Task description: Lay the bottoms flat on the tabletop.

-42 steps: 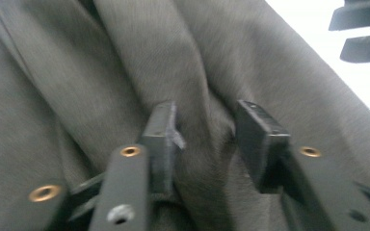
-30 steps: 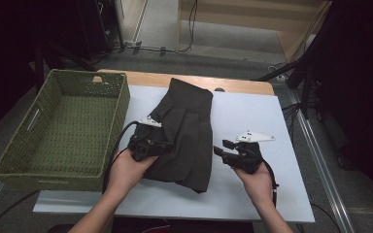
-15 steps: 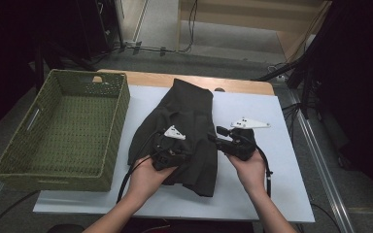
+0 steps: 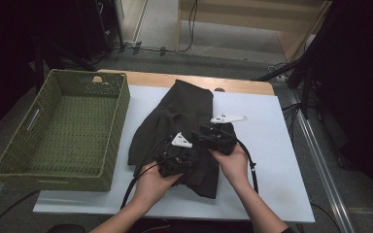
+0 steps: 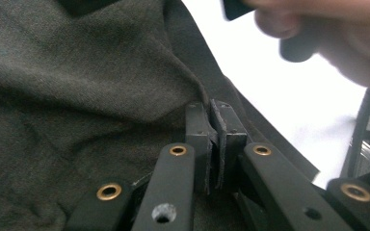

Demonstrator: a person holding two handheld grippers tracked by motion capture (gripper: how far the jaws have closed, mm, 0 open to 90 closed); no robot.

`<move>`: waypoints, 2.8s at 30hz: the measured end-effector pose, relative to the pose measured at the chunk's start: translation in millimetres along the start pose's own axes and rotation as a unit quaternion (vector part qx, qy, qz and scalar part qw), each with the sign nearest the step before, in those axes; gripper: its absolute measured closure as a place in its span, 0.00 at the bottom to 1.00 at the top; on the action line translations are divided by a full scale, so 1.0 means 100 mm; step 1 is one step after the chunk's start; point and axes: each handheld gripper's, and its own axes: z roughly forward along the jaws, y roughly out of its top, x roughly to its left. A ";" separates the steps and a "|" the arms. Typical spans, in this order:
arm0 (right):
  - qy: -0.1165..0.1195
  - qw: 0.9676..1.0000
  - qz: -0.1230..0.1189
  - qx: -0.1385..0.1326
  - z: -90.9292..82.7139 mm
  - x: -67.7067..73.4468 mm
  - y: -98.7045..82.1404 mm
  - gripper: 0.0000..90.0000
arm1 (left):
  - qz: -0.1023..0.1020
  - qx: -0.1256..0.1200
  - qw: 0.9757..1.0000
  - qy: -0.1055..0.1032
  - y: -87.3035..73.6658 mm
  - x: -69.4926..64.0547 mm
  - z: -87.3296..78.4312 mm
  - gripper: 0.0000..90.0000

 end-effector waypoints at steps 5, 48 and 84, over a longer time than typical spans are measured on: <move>0.008 1.000 0.002 0.026 0.10 -0.03 -0.03 0.82 | 0.004 0.003 1.000 -0.013 -0.01 -0.05 -0.04 0.97; -0.019 0.999 0.017 0.022 -0.36 -0.52 -0.27 0.83 | -0.100 -0.019 0.994 0.050 -0.08 0.89 -0.05 0.57; -0.055 0.998 -0.004 -0.013 -0.39 -0.46 -0.19 0.60 | -0.049 0.013 0.996 0.073 -0.06 0.78 0.28 0.64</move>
